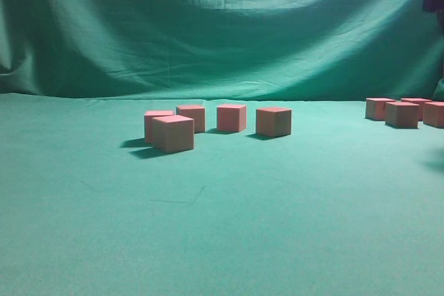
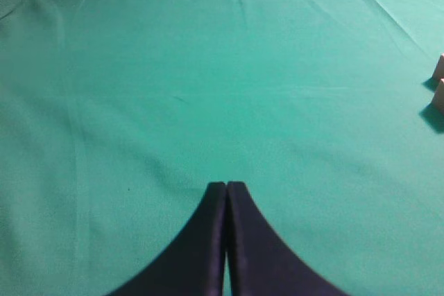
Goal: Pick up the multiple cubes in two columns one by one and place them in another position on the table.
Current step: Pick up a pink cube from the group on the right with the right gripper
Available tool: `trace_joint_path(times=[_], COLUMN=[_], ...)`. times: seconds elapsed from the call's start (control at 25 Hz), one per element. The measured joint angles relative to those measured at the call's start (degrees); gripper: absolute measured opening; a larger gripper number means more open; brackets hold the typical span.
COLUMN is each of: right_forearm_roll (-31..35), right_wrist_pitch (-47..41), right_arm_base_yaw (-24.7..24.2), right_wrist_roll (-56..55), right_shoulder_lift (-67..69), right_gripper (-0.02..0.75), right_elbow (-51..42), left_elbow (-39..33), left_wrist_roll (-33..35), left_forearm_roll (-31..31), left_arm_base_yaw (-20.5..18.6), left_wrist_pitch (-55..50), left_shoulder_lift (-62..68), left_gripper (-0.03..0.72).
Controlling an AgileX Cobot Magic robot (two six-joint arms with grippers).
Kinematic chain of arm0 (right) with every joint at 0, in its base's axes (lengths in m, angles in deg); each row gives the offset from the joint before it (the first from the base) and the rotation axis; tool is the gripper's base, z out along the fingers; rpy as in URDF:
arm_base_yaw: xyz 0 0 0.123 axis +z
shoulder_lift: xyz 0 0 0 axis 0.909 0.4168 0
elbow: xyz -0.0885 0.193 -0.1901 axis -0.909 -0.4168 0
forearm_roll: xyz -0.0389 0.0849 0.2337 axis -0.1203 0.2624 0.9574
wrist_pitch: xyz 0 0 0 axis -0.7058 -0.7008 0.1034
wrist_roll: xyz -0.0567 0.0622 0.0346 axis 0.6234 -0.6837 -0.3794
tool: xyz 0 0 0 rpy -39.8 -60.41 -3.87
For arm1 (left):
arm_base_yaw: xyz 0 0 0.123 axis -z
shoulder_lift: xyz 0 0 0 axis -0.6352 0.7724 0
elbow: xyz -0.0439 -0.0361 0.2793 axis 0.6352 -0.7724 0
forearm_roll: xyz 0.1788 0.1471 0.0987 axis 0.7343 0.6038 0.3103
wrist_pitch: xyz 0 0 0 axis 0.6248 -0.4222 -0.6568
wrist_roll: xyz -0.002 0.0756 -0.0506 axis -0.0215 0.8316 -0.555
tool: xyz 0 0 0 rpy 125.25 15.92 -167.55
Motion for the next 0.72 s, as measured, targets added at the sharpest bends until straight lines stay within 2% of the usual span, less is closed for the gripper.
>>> trace_joint_path(times=[0.4, 0.72], right_forearm_roll=[0.21, 0.55], right_wrist_pitch=[7.36, 8.83], right_arm_base_yaw=[-0.58, -0.6], right_wrist_roll=[0.47, 0.68], right_shoulder_lift=[7.7, 10.35], right_gripper=[0.567, 0.567], right_elbow=[0.0, 0.0], left_elbow=[0.0, 0.0], left_wrist_roll=[0.0, 0.0], left_forearm_roll=[0.0, 0.0], left_arm_base_yaw=[0.0, 0.0], left_wrist_pitch=[0.0, 0.0], left_shoulder_lift=[0.0, 0.0], left_gripper=[0.0, 0.0])
